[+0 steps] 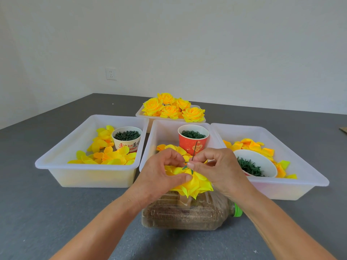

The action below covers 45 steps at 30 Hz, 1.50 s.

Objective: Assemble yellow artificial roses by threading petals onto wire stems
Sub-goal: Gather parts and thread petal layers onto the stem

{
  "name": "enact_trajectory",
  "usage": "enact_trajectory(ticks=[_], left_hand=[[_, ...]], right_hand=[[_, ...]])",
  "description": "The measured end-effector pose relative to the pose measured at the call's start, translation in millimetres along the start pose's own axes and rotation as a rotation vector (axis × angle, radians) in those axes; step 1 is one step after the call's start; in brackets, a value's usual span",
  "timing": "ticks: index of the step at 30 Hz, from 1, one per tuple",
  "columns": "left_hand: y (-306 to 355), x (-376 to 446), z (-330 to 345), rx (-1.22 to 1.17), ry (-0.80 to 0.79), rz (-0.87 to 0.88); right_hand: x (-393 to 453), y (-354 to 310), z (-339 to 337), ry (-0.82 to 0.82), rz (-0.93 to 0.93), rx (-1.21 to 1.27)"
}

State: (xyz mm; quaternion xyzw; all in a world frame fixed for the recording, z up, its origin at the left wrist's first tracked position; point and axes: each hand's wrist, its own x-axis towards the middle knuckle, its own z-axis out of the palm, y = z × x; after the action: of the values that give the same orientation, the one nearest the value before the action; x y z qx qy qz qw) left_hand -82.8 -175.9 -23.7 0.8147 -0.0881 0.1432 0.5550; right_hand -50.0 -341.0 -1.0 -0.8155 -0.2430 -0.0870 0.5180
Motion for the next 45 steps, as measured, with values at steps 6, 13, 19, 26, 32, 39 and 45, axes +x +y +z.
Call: enact_trajectory(ticks=[6,13,19,26,32,39,45], left_hand=[[5,1,-3,0.008,-0.01,0.014],[25,2,-5,0.163,0.093,0.176],[32,3,-6,0.689,0.088,0.52],[34,2,0,0.841,0.134,0.664],[28,1,6,0.814,0.202,0.683],[18,-3,14,0.795,0.278,0.703],[18,-7,12,0.872,0.286,0.679]], right_hand=[[0,-7,-6,-0.035,0.043,0.016],[1,-13,-10,-0.104,0.075,-0.047],[-1,-11,-8,-0.039,0.088,-0.021],[1,-11,-6,-0.047,0.042,-0.151],[1,-11,-6,-0.067,0.017,-0.216],[1,-9,-4,-0.055,-0.01,-0.24],[-4,-11,-10,-0.089,-0.046,-0.229]])
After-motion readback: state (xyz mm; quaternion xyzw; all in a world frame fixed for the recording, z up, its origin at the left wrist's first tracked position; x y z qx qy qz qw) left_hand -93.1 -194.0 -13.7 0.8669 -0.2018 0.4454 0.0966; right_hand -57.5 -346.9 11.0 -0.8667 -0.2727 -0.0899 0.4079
